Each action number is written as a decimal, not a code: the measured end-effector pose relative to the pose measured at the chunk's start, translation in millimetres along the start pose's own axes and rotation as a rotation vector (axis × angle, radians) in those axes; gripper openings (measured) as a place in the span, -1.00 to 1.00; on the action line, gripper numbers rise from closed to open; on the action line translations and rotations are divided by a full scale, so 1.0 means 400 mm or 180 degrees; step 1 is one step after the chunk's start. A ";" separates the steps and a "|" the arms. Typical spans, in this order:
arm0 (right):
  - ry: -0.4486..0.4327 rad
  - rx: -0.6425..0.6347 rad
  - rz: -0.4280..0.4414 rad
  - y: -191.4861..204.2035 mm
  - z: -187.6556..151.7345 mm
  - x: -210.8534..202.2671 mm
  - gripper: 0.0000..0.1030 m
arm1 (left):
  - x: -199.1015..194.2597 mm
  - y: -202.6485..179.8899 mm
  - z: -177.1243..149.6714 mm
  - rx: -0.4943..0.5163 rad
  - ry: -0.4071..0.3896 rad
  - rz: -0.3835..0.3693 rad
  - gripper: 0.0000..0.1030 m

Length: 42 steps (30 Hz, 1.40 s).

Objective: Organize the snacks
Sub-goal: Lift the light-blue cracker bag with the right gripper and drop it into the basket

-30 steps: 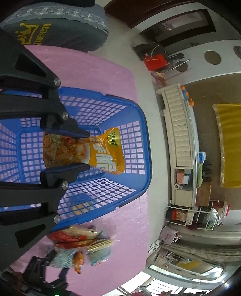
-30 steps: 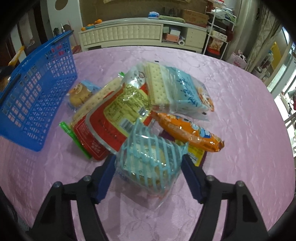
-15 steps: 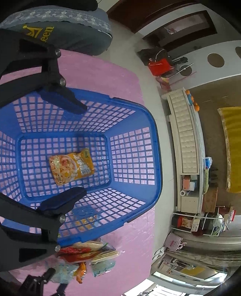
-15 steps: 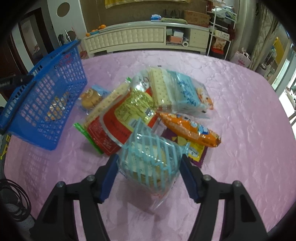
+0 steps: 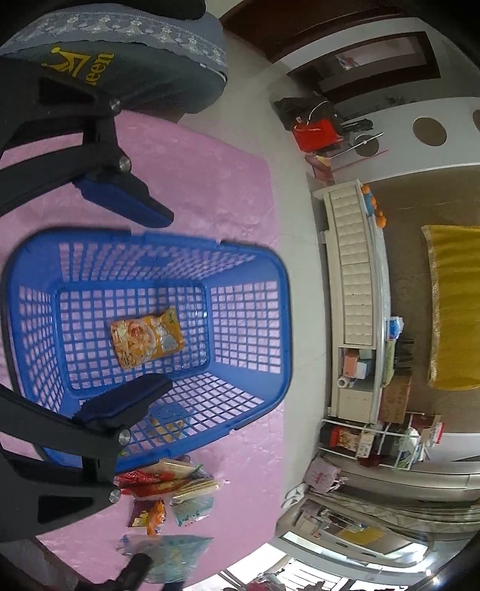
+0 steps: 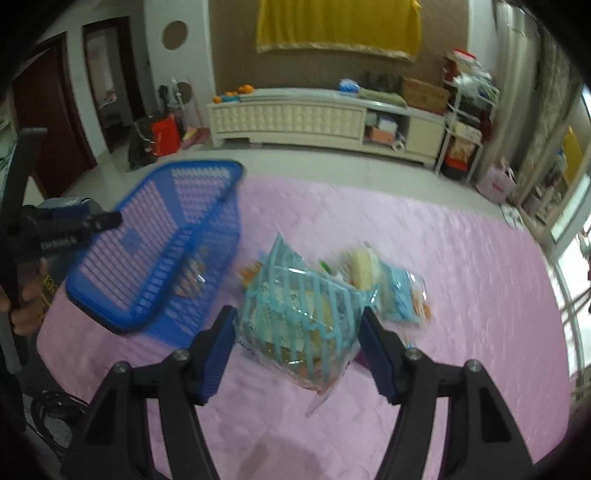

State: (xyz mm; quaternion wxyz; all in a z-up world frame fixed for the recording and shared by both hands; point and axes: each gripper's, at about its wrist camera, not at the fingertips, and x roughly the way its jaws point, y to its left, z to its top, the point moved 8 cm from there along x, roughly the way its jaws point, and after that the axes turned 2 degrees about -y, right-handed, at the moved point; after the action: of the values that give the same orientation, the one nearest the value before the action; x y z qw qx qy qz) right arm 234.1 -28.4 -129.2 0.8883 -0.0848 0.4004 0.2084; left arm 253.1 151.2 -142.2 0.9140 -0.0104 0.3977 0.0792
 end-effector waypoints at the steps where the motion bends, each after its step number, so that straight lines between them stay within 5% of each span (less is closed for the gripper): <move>1: -0.0029 -0.0045 0.0029 0.018 0.018 -0.006 0.36 | -0.010 0.010 0.000 -0.0005 -0.0024 0.0014 0.54; 11: -0.0202 -0.0278 0.0369 0.195 0.161 0.008 0.36 | -0.073 0.142 0.003 -0.0101 -0.0124 0.0141 0.54; 21: -0.0011 -0.0478 0.0529 0.313 0.209 0.106 0.36 | -0.050 0.197 0.007 -0.0133 -0.0106 0.0183 0.54; 34: 0.0150 -0.0784 0.0073 0.293 0.206 0.270 0.37 | 0.026 0.160 0.017 -0.0084 -0.0005 0.0083 0.54; 37: 0.0151 -0.0900 -0.0035 0.290 0.202 0.280 0.60 | 0.036 0.152 0.017 -0.0090 0.0012 0.0058 0.54; 42: 0.0024 -0.0914 -0.0102 0.277 0.224 0.258 0.68 | 0.031 0.154 0.013 -0.0119 0.0032 0.0053 0.54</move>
State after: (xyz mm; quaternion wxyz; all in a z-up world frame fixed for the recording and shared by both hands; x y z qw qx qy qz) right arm 307.4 131.0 -144.8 0.8687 -0.2182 0.3685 0.2490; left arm 255.9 214.2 -144.9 0.9110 -0.0246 0.4008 0.0942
